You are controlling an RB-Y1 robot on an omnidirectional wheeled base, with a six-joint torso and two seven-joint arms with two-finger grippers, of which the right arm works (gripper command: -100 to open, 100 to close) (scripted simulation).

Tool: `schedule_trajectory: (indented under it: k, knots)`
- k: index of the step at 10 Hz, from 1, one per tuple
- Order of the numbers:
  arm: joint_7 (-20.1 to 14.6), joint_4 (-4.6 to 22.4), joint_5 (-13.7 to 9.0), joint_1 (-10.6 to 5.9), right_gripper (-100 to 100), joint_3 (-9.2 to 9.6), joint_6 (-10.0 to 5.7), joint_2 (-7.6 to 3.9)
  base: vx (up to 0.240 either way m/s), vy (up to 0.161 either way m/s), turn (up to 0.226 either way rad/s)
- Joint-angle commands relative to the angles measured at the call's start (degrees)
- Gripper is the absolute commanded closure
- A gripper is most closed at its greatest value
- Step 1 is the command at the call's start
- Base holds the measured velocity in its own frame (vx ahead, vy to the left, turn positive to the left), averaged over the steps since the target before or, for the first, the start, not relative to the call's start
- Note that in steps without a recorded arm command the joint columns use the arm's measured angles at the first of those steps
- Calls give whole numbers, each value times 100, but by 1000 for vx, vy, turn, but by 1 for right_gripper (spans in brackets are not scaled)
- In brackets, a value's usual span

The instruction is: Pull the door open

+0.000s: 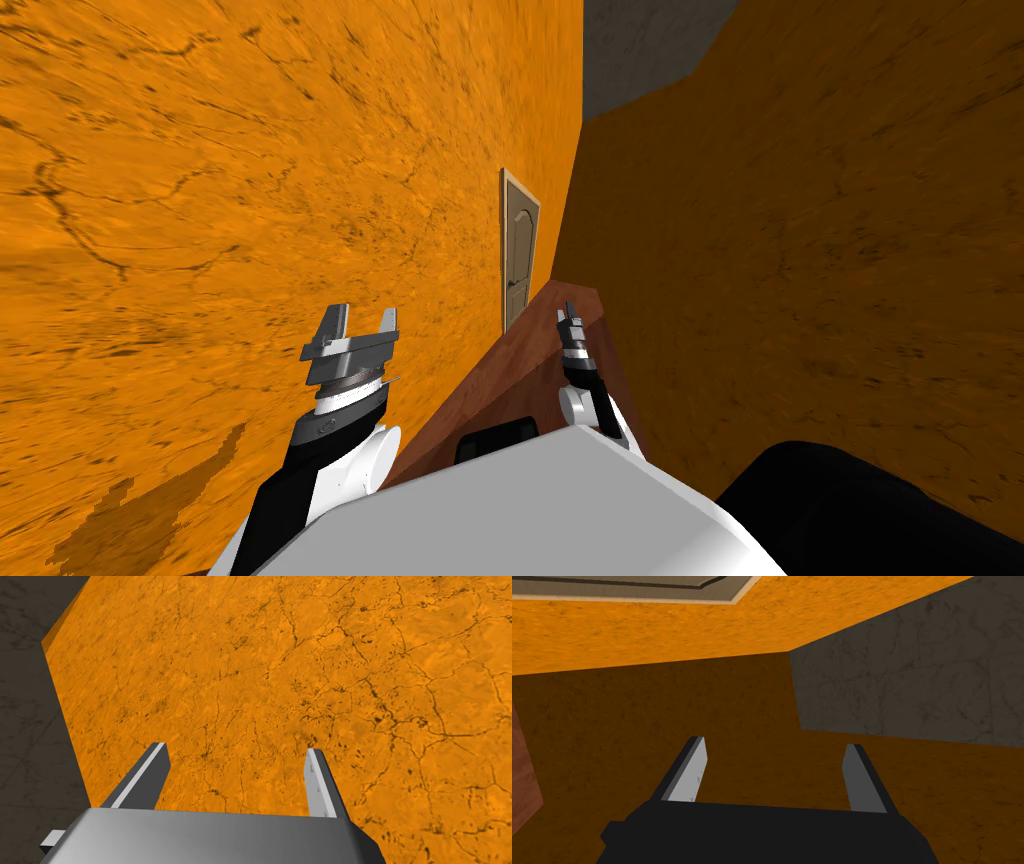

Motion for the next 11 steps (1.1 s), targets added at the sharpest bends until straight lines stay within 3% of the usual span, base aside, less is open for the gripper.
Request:
schedule_trajectory:
  k: [1, 8, 11]
  knots:
    - [-10, 163, -39, -78, -100, 18, -27, -82, 45, -49, 117]
    - [-63, 1032, -244, -496, -100, 117, -172, -407, 117, -100, 120]
    - [-80, 1314, -311, -631, -100, 149, -218, -491, 97, -105, 109]
